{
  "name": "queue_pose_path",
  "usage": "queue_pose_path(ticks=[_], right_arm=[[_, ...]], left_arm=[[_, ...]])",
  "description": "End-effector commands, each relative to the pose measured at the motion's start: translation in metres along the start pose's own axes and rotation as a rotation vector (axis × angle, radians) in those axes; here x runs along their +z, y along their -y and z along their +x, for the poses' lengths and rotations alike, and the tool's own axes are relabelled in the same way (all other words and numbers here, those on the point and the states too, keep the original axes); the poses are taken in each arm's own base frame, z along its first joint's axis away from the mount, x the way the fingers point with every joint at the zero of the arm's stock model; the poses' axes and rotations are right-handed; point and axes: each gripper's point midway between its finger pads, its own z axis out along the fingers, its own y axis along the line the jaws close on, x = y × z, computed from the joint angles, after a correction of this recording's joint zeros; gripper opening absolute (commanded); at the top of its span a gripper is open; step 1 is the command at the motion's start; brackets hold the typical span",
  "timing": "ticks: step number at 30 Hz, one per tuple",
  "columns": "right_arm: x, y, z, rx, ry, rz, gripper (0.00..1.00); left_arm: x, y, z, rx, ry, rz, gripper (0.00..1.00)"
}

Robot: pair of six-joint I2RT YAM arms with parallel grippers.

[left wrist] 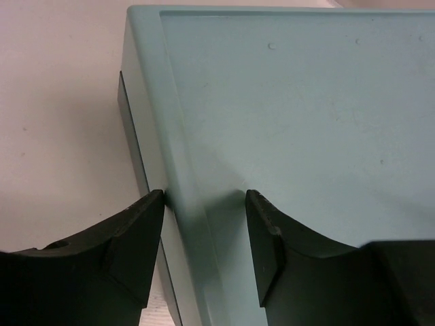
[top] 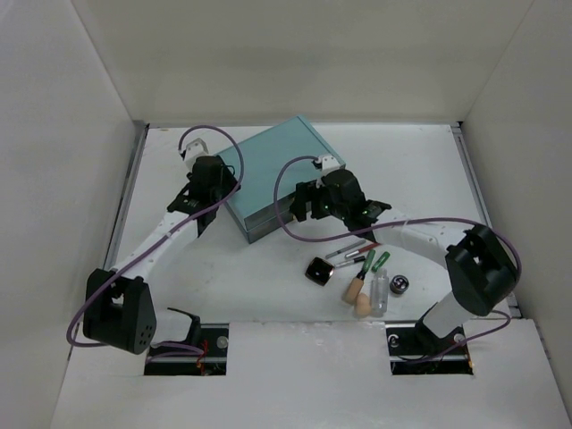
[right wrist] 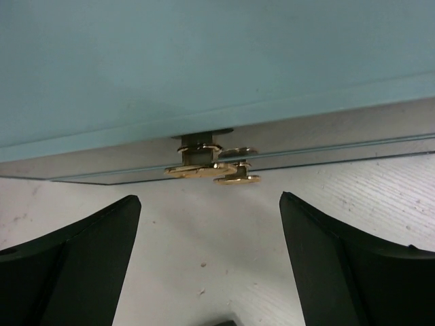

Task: Organize the makeup

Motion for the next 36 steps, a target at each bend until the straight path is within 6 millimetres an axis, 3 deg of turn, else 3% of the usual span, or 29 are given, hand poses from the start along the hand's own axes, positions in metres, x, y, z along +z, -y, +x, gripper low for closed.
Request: queue_pose_path(ticks=[1,7,18,23,26,30,36], right_arm=[[0.008,-0.019,-0.039,-0.017,0.11,-0.051,0.86],[0.012,-0.019,-0.055,-0.035,0.184,-0.044,0.76],[0.029,-0.026,-0.054,-0.044,0.161,-0.059,0.68],[0.035,-0.029,-0.065,-0.055,0.177,-0.059,0.65],[0.037,-0.03,-0.068,-0.054,0.179,-0.058,0.52],[0.037,-0.025,-0.062,-0.045,0.168,-0.049,0.25],[0.02,-0.011,-0.032,-0.022,0.115,-0.02,0.16]], left_arm=[[0.005,-0.022,0.02,0.008,-0.05,-0.057,0.42],[0.009,-0.024,0.028,0.002,-0.072,-0.054,0.27],[0.011,-0.023,0.033,0.003,-0.084,-0.056,0.19],[0.02,-0.022,0.032,0.003,-0.083,-0.064,0.13],[0.026,-0.022,0.029,0.005,-0.086,-0.069,0.11],[0.034,-0.019,0.025,0.002,-0.093,-0.067,0.08],[0.043,-0.016,0.031,0.006,-0.118,-0.07,0.05]])
